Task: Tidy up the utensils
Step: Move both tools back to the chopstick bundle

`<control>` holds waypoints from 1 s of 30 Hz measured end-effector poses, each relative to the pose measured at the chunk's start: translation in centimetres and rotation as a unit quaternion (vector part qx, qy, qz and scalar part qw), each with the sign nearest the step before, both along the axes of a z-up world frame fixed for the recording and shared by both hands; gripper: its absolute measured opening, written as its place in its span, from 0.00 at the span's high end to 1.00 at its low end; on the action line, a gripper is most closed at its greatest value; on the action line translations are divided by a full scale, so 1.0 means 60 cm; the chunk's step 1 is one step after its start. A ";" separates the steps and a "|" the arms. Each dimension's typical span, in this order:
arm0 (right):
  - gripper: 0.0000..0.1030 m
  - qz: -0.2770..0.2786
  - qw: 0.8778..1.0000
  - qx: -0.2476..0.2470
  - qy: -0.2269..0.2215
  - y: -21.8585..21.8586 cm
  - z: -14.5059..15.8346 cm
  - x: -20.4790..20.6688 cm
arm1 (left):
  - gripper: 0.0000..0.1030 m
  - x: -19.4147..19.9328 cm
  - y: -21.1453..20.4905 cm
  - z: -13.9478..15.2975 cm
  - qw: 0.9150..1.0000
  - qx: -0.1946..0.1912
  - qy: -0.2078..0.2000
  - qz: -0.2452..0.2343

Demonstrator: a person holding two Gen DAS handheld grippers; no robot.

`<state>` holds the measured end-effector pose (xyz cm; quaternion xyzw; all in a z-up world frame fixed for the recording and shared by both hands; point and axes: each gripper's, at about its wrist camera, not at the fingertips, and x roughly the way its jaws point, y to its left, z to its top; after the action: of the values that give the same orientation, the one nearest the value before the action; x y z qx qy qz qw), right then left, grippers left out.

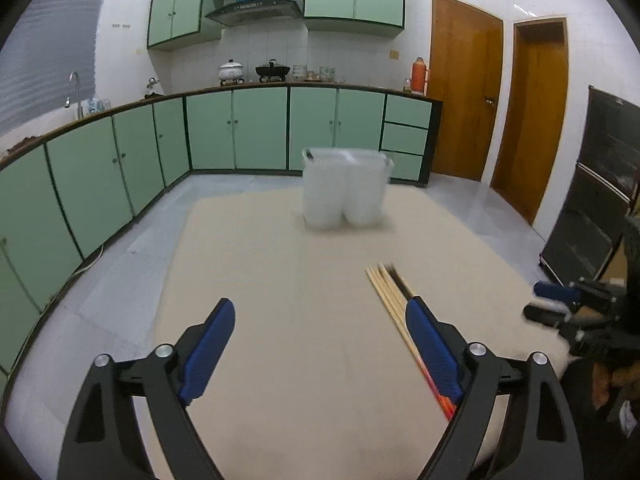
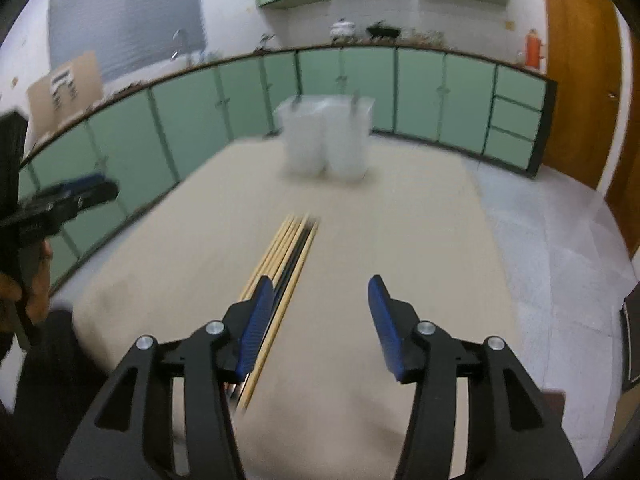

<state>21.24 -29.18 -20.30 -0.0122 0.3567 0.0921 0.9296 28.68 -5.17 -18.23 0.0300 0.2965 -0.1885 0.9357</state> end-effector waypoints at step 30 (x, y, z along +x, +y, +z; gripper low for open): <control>0.74 -0.002 1.000 -0.008 0.026 0.003 -0.101 -0.037 | 0.20 -0.089 -0.124 -0.185 0.995 0.045 0.070 -0.050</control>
<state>18.99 -28.98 -26.34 -0.0168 0.3815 0.0876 0.9201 23.35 -12.64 -29.36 0.0743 0.3672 -0.2234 0.8998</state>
